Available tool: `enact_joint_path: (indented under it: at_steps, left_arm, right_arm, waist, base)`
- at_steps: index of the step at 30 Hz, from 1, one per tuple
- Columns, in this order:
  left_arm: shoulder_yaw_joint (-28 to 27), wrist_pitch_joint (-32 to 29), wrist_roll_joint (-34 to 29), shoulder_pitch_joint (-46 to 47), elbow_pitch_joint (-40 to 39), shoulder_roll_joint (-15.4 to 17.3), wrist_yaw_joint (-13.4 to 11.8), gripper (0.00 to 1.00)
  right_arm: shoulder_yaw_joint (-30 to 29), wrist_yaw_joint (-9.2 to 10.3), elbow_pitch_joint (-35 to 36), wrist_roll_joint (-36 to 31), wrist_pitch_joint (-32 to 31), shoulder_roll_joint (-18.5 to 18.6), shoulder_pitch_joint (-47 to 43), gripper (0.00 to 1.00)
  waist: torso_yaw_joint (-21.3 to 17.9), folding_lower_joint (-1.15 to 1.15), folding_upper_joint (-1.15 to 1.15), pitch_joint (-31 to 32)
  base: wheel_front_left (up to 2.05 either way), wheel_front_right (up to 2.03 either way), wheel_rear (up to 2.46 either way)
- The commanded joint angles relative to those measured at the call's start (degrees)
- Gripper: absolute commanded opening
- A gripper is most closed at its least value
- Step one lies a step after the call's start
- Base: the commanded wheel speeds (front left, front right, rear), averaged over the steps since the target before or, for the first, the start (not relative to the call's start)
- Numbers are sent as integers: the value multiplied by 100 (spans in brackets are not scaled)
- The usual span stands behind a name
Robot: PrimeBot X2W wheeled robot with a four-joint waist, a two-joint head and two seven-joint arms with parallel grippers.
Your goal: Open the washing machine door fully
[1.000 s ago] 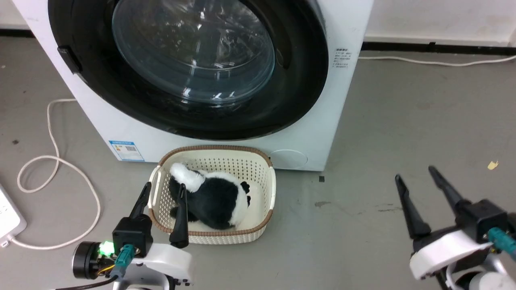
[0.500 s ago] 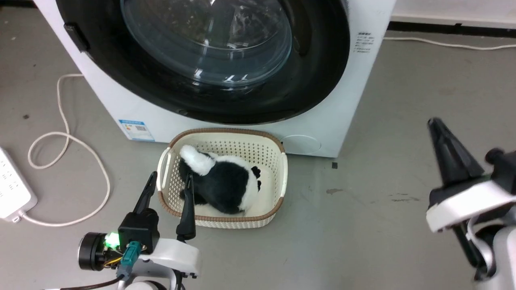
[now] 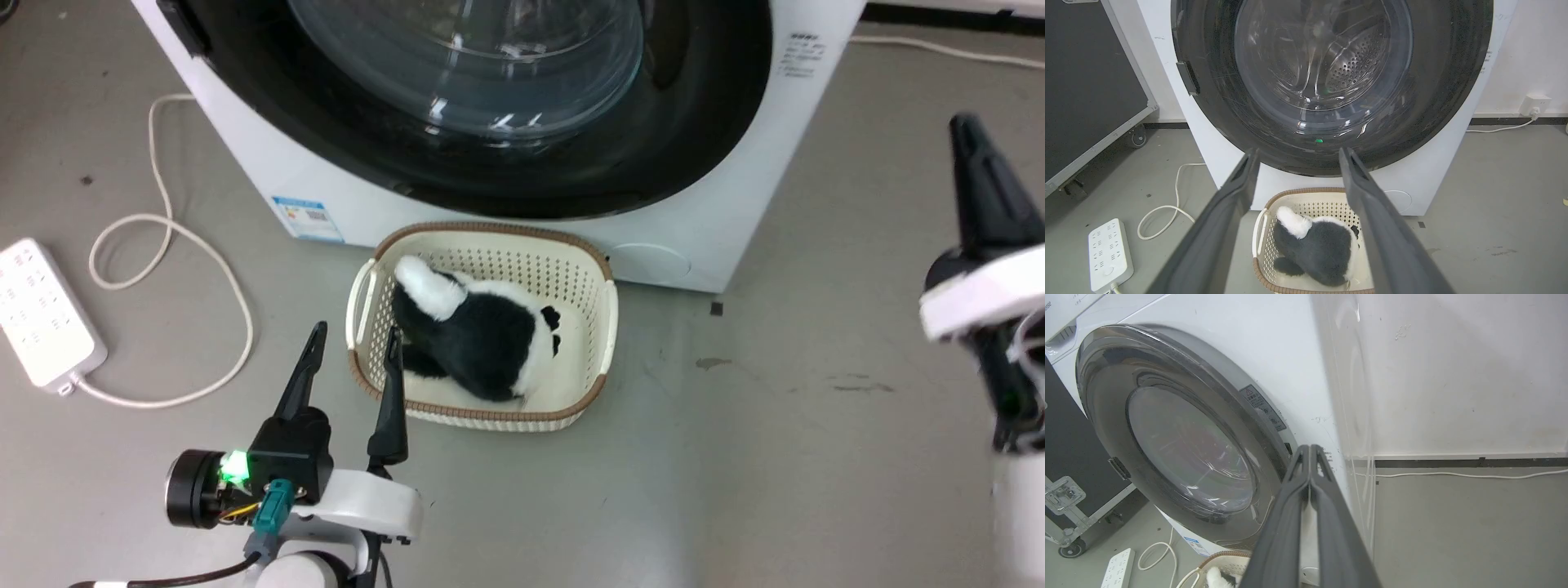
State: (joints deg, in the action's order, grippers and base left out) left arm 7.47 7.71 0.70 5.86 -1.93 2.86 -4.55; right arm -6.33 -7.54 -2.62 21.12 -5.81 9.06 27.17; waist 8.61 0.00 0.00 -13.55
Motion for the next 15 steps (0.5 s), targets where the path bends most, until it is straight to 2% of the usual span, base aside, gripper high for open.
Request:
enact_joint_path:
  at_steps: [1, 15]
  left_arm:
    - [54, 63, 10, 111, -42, 10, -49, 100]
    - [295, 231, 59, 269, -100, 5, -207, 100]
  right_arm:
    - [-87, 1, -96, 170, -88, -12, 297, 0]
    - [-879, 2, -1271, 1224, -1251, -327, 1926, 0]
  waist:
    - [80, 0, 0, -100]
    - [391, 0, 0, -555]
  base:
    - [0, 0, 0]
    - [0, 0, 0]
